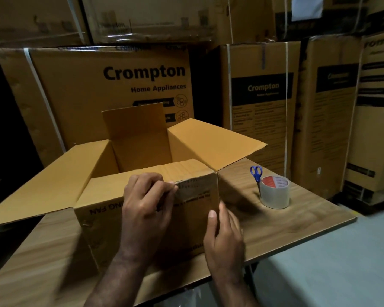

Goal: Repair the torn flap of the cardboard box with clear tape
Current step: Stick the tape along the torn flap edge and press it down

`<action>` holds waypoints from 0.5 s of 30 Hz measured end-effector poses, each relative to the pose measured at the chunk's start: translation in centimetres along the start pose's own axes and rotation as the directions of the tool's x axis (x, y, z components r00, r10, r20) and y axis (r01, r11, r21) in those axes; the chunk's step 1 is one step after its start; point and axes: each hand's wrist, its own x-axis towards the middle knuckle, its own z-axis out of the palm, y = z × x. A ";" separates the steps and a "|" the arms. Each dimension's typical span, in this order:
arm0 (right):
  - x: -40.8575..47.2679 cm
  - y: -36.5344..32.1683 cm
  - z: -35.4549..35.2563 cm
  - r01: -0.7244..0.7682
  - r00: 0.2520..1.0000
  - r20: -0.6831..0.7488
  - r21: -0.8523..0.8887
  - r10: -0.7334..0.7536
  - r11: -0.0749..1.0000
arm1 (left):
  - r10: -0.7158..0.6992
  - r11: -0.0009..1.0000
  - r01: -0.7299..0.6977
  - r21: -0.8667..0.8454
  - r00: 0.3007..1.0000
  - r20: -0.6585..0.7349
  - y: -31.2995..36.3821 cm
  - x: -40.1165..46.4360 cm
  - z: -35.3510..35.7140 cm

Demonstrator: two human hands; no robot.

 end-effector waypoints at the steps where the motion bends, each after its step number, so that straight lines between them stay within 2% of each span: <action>1: -0.1 0.8 -0.4 0.033 0.999 0.015 -0.042 -0.032 0.999 | 0.001 1.000 -0.001 -0.001 1.000 -0.003 0.0 0.0 0.0; 3: 0.2 1.0 -1.4 0.071 0.997 0.033 -0.045 -0.070 0.996 | 0.001 1.000 -0.001 0.006 1.000 -0.013 -0.1 0.0 0.2; 8: 1.9 -4.1 -2.0 0.180 0.982 0.028 0.182 -0.188 0.967 | 0.008 1.000 -0.007 0.017 0.999 -0.032 -0.3 0.0 0.6; 11: 1.5 -4.8 -0.8 0.187 0.982 0.014 0.121 -0.191 0.975 | 0.004 1.000 -0.004 0.022 1.000 -0.025 -0.4 -0.1 0.7; 15: 1.0 -3.7 -0.8 0.173 0.982 0.065 0.067 -0.178 0.983 | -0.002 1.000 0.002 0.015 1.000 -0.017 -0.5 -0.1 0.7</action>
